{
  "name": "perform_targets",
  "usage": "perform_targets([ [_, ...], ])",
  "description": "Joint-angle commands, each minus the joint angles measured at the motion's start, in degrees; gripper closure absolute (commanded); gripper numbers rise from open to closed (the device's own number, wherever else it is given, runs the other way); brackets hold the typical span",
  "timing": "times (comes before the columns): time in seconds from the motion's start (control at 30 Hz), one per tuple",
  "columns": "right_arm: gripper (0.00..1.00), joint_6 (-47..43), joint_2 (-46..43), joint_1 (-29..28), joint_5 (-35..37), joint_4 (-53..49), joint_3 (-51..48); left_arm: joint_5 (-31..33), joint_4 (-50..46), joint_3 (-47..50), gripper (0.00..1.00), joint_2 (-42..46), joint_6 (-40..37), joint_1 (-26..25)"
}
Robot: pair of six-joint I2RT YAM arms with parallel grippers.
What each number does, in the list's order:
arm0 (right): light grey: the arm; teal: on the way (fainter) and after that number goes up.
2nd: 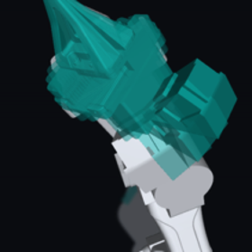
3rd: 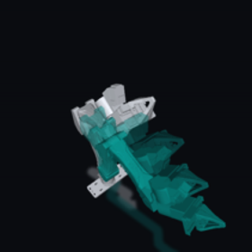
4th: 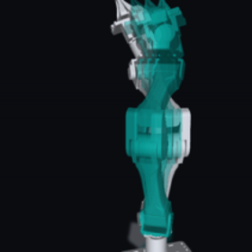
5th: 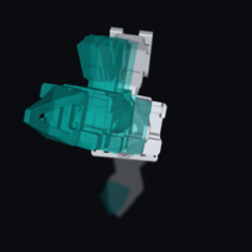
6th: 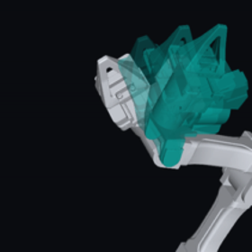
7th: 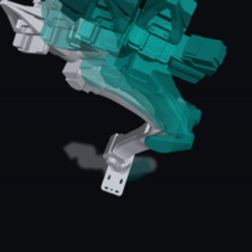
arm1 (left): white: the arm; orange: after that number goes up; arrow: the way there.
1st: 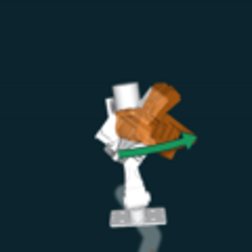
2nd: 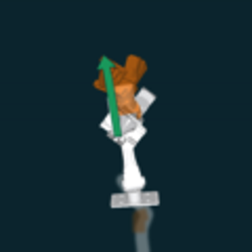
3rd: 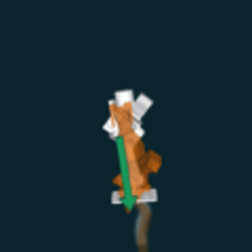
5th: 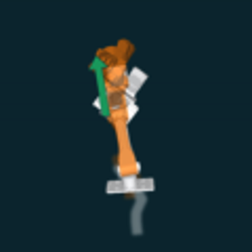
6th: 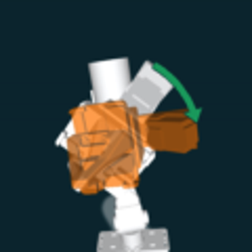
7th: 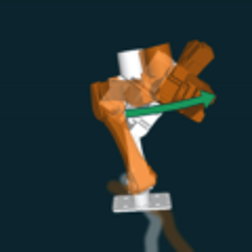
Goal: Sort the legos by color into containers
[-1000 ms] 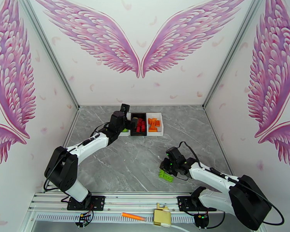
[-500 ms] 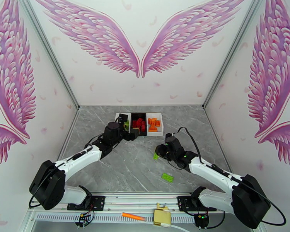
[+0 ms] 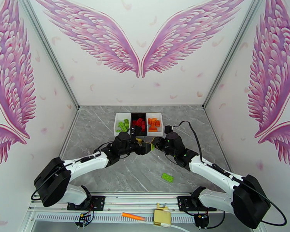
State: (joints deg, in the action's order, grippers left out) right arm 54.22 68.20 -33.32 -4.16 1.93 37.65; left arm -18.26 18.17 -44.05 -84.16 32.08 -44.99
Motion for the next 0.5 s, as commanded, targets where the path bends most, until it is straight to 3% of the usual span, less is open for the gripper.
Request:
perform_targets([
  [0.0,0.89,2.12,-0.69,0.98,-1.66,3.02,1.34,-4.03,4.47,1.11,0.21,-2.15,2.49,0.07],
  [0.47,0.87,3.96,-0.62,1.27,-4.36,3.36,1.81,-5.80,6.95,-1.86,0.42,-7.31,3.23,0.51],
])
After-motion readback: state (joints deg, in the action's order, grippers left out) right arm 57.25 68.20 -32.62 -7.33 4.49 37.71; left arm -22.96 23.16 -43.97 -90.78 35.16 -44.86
